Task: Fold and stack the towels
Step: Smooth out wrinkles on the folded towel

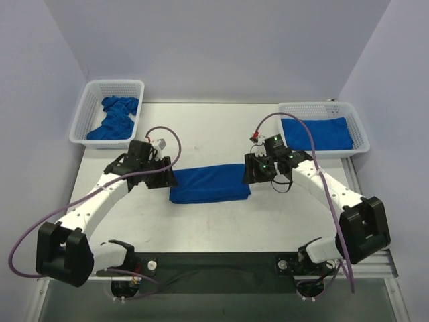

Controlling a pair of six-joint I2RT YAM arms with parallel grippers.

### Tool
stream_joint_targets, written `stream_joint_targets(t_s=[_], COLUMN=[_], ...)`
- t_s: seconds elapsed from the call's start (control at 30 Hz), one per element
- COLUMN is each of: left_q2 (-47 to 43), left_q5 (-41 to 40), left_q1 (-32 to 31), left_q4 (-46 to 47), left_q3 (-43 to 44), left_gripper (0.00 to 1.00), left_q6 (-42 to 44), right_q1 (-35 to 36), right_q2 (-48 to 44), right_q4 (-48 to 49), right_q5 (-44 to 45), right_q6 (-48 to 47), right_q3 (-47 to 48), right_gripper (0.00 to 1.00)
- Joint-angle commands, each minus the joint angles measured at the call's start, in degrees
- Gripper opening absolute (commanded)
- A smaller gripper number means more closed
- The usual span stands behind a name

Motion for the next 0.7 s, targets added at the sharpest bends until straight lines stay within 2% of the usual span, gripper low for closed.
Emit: stream_joint_targets(t_s=[0.0,0.1,0.17,0.2,0.33,0.6,0.63,0.67], left_q2=[5.1,10.72,13.55,16.26,20.94,18.59,18.05,17.35], left_q5=[-2.27,-4.12,-5.52,-5.61,-5.62,-9.03,-9.3,-9.65], left_q1=[-2.69,-4.53,-5.15,-5.5,-7.52,-8.15,-8.14,-8.06], left_q4=[1.3,3.06,4.46,4.9,6.13,9.21,9.21,8.78], left_q3=[6.17,9.34,9.61,9.09,4.79,-5.85,-6.38,-6.73], left_gripper=[0.54,0.4,0.37,0.32,0.25,0.22,0.22,0.27], left_q6=[-0.55,-0.46,0.07,0.07,-0.72,-4.59,-4.77,-4.77], right_q1=[0.69,1.13,1.13,1.13,1.13,0.52,0.34,0.08], right_q2=[4.12,7.21,9.85,10.64,13.54,10.3,9.43,8.9], right_q4=[-0.29,3.13,5.86,6.65,11.22,13.69,13.6,13.6], right_q5=[0.12,1.26,1.35,1.7,1.17,3.37,3.54,3.81], right_q6=[1.66,3.95,5.26,5.7,6.85,7.29,7.2,7.2], right_q3=[4.88,6.47,5.69,5.16,-0.2,-11.54,-12.76,-13.12], right_gripper=[0.42,0.36,0.31,0.3,0.26,0.25,0.25,0.25])
